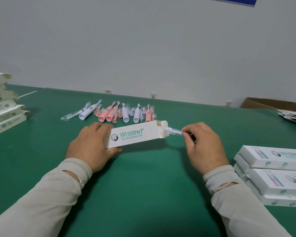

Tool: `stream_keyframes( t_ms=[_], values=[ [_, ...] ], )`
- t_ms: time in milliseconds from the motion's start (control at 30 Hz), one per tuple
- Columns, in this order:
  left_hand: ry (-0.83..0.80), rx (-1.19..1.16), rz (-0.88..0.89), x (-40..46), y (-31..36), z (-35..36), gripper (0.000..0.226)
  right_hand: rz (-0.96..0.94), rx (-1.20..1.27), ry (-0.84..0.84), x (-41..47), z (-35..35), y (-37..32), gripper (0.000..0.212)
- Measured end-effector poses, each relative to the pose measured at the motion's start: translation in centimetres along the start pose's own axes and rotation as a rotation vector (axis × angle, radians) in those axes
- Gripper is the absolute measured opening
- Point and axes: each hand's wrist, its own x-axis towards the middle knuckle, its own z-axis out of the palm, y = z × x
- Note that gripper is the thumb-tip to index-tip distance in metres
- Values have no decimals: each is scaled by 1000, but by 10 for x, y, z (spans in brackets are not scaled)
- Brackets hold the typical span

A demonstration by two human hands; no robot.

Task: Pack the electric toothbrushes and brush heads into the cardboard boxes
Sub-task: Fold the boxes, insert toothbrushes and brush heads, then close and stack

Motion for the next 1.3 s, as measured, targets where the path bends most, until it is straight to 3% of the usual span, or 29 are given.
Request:
stream_keyframes(
  t_ms=[200, 300, 400, 533, 767, 900, 1100, 1300],
  values=[
    [20, -7, 74, -2, 5, 1, 59, -41, -97, -32, 0, -1, -6, 11],
    [16, -30, 107, -3, 7, 2, 60, -70, -21, 17, -4, 6, -11, 8],
    [-12, -32, 154, -5, 9, 4, 62, 27, 203, -5, -9, 15, -18, 14],
    [-14, -28, 170, -4, 10, 4, 62, 363, 586, -45, -8, 20, -26, 14],
    [-25, -68, 148, -3, 6, 6, 64, 671, 1202, -322, -9, 9, -36, 14],
    [-56, -80, 121, -3, 4, 6, 65, 584, 975, -206, -5, 2, -29, 16],
    [-52, -83, 104, -2, 2, 5, 64, 680, 1276, -298, -6, -2, -24, 22],
    [-63, -80, 138, -4, 9, 6, 62, 659, 1318, -424, -11, 1, -27, 15]
  ],
)
